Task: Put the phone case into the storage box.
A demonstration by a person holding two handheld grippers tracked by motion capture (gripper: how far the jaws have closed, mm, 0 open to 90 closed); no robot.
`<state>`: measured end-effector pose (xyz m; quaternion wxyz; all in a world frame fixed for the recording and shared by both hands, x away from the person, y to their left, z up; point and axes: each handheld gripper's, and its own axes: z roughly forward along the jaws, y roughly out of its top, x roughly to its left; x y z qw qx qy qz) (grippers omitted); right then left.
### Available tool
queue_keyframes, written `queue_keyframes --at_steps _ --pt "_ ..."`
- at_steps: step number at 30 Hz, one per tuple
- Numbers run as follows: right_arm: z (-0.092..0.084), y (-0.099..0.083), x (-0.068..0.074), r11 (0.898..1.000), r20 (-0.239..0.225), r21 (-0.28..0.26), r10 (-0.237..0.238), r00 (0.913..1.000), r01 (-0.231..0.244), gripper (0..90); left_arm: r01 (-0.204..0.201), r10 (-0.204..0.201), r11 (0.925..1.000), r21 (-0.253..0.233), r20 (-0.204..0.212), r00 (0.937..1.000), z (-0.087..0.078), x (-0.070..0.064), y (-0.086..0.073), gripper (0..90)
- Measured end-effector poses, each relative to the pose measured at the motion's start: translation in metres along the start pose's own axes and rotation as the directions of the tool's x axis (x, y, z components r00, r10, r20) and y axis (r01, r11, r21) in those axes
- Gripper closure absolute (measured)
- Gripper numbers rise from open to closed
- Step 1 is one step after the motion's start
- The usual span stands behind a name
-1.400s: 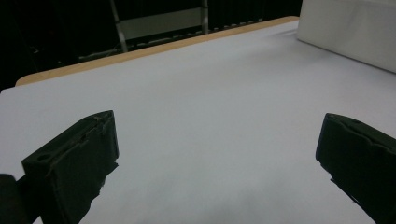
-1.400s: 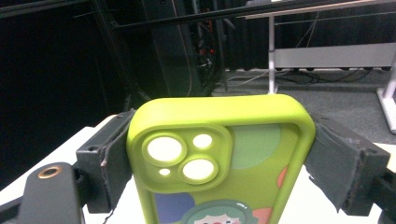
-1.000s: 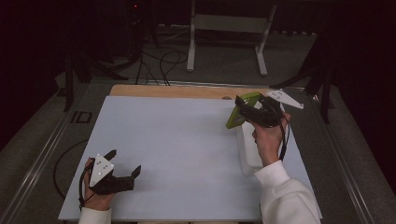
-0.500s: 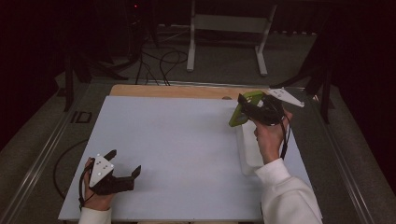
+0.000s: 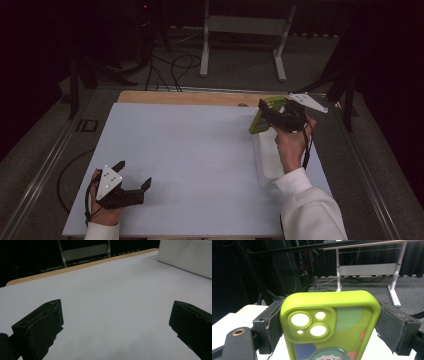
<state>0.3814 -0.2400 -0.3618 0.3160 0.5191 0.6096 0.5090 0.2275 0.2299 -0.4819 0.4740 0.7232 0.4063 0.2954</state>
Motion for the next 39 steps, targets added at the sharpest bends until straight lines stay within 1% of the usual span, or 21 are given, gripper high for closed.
queue_keyframes --at_steps 11,16,25,27,36,39 --pt "0.004 0.004 -0.004 1.000 0.032 0.002 -0.007 0.9995 0.007 16.1 0.001 -0.001 1.0000 -0.002 0.000 1.0000 0.000 0.000 0.000 0.0" --pt "0.006 0.005 -0.007 1.000 0.038 0.005 0.000 0.9993 -0.001 16.1 0.002 -0.002 1.0000 -0.004 -0.001 1.0000 -0.001 0.000 0.000 0.0" --pt "0.009 0.007 -0.012 1.000 0.059 0.009 -0.004 0.9982 0.003 16.1 -0.001 0.001 1.0000 -0.004 -0.003 1.0000 -0.001 -0.001 0.000 0.0" --pt "0.010 0.007 -0.014 1.000 0.054 0.006 -0.004 0.9985 0.004 16.1 0.001 -0.001 1.0000 -0.004 -0.003 1.0000 -0.001 -0.001 0.000 0.0" --pt "0.014 0.009 -0.018 1.000 0.081 0.010 -0.006 0.9967 0.006 16.1 -0.001 0.001 1.0000 -0.003 -0.005 1.0000 -0.001 -0.001 0.001 0.0" --pt "0.015 0.009 -0.018 1.000 0.083 0.011 -0.001 0.9965 0.000 16.1 -0.002 0.002 1.0000 -0.003 -0.007 1.0000 -0.001 -0.002 0.001 0.0"
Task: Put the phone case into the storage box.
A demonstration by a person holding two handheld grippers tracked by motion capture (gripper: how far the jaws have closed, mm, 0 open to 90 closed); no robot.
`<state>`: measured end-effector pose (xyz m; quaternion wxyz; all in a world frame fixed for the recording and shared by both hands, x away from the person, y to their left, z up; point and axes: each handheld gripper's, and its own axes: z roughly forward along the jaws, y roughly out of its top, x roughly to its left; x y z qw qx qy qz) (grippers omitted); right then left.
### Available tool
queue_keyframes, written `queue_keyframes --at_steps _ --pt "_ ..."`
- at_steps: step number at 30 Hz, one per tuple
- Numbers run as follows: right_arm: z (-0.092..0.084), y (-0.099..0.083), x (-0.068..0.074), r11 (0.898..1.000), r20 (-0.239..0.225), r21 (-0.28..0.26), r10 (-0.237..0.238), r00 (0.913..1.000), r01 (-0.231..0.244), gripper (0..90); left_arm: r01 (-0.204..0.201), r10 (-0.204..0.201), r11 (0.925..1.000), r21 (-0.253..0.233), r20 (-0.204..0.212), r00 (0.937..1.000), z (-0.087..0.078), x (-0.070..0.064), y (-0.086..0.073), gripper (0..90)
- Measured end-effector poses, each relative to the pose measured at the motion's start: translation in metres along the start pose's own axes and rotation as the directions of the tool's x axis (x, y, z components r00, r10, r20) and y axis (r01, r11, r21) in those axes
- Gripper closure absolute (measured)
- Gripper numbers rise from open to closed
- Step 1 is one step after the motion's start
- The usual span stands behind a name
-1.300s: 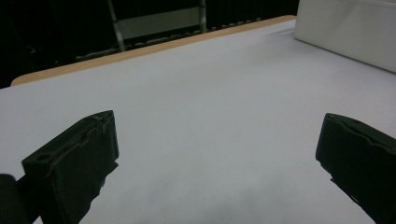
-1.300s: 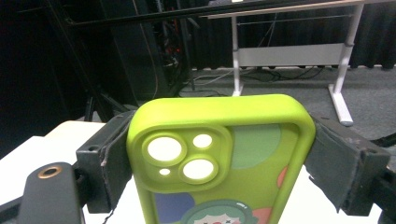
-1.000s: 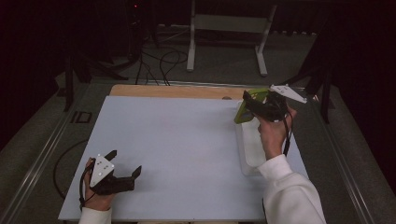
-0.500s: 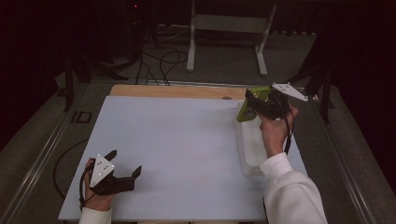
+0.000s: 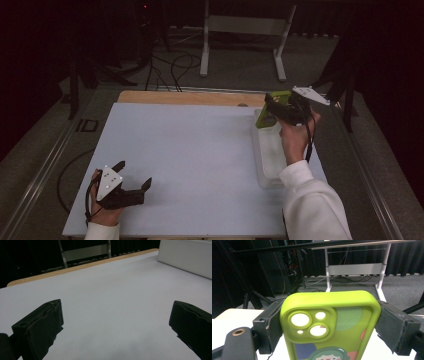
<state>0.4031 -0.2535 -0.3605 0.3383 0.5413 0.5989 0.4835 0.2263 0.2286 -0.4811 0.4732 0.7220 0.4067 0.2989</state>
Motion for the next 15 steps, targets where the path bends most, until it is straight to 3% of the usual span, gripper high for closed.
queue_keyframes --at_steps 15 --pt "0.011 -0.004 -0.005 1.000 0.035 0.013 0.008 0.9993 -0.008 16.1 0.001 -0.001 1.0000 0.002 -0.001 1.0000 0.000 0.000 0.000 0.0"
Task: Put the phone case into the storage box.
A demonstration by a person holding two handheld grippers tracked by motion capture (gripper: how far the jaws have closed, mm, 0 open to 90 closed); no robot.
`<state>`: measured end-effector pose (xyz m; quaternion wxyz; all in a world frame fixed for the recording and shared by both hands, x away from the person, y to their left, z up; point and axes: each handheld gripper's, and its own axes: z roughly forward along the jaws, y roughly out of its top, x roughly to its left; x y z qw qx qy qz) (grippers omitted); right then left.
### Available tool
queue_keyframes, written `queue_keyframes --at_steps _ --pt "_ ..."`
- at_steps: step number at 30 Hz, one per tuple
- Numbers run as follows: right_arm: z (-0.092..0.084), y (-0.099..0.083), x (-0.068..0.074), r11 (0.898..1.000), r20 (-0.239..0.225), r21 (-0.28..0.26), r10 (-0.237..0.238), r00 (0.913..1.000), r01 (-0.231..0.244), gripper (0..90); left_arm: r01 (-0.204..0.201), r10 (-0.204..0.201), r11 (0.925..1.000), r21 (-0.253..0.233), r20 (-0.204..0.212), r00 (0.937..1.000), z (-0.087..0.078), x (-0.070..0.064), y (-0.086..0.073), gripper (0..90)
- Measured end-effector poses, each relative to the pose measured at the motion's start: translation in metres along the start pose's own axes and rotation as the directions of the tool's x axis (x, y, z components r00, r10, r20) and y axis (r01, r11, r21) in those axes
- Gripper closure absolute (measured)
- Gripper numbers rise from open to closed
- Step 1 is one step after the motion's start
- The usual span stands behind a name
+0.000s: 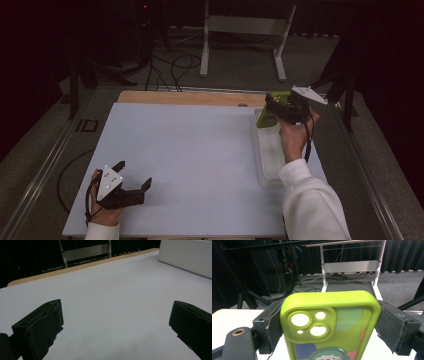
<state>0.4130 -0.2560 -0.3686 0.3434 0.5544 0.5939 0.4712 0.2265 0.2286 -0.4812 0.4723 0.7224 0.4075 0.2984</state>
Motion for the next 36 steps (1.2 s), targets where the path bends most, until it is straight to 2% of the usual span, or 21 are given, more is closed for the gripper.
queue_keyframes --at_steps 19,28,36 --pt "0.013 -0.002 -0.004 1.000 0.042 -0.006 -0.001 0.9991 0.002 16.1 -0.001 0.001 1.0000 0.001 0.000 1.0000 0.001 -0.001 0.000 0.0" --pt "0.020 -0.005 -0.007 1.000 0.059 0.000 0.022 0.9980 -0.022 16.1 -0.002 0.002 1.0000 0.001 -0.001 1.0000 0.000 -0.001 -0.001 0.0" --pt "0.026 -0.007 -0.008 1.000 0.070 0.006 0.016 0.9974 -0.016 16.1 0.000 0.000 1.0000 0.001 -0.003 1.0000 0.001 0.000 -0.001 0.0"
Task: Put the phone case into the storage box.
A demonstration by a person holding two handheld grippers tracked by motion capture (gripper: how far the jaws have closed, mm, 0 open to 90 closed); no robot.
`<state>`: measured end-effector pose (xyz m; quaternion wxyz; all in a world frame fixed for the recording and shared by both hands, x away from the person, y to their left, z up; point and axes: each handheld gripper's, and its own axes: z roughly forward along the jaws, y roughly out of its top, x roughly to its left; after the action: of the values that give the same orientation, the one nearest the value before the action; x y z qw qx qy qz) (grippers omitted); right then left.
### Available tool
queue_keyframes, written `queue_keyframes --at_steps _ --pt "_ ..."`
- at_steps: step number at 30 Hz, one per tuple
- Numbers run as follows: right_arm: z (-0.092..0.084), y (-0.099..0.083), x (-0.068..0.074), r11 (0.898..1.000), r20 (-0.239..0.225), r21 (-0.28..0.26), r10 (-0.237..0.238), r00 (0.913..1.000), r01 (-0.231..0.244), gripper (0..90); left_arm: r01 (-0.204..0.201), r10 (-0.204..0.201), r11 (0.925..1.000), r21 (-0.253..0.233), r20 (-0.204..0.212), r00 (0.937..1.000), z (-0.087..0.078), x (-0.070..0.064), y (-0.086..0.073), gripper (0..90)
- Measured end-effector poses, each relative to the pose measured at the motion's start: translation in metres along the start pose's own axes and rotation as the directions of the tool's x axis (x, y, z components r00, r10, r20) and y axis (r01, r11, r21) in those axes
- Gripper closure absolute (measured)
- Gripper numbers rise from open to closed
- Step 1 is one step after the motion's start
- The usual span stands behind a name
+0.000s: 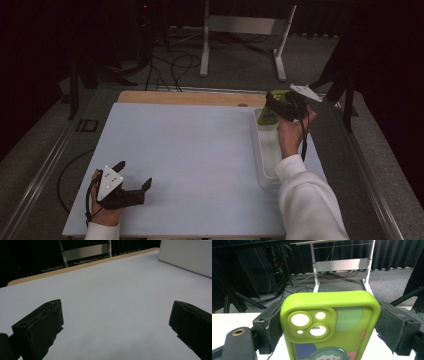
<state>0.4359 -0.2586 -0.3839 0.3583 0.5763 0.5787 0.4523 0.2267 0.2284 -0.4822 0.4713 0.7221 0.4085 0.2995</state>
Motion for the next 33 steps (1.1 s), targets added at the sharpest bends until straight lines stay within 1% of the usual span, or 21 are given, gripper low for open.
queue_keyframes --at_steps 7,17,26,33 --pt "0.007 -0.003 0.001 1.000 0.012 0.015 -0.017 0.9998 0.016 16.1 -0.001 0.001 1.0000 0.000 0.002 1.0000 0.000 0.000 0.000 0.0" --pt "0.018 -0.009 0.003 0.999 0.024 0.039 -0.018 0.9995 0.017 16.0 0.002 -0.002 1.0000 -0.003 -0.001 1.0000 -0.001 0.001 0.000 0.0" --pt "0.024 -0.011 0.003 0.998 0.032 0.055 -0.024 0.9992 0.022 16.0 0.001 -0.001 1.0000 -0.002 0.002 1.0000 0.000 0.000 0.000 0.0" --pt "0.030 -0.015 0.002 0.996 0.037 0.084 -0.031 0.9988 0.028 16.0 0.002 -0.002 1.0000 -0.003 0.003 1.0000 0.000 0.001 0.000 0.0"
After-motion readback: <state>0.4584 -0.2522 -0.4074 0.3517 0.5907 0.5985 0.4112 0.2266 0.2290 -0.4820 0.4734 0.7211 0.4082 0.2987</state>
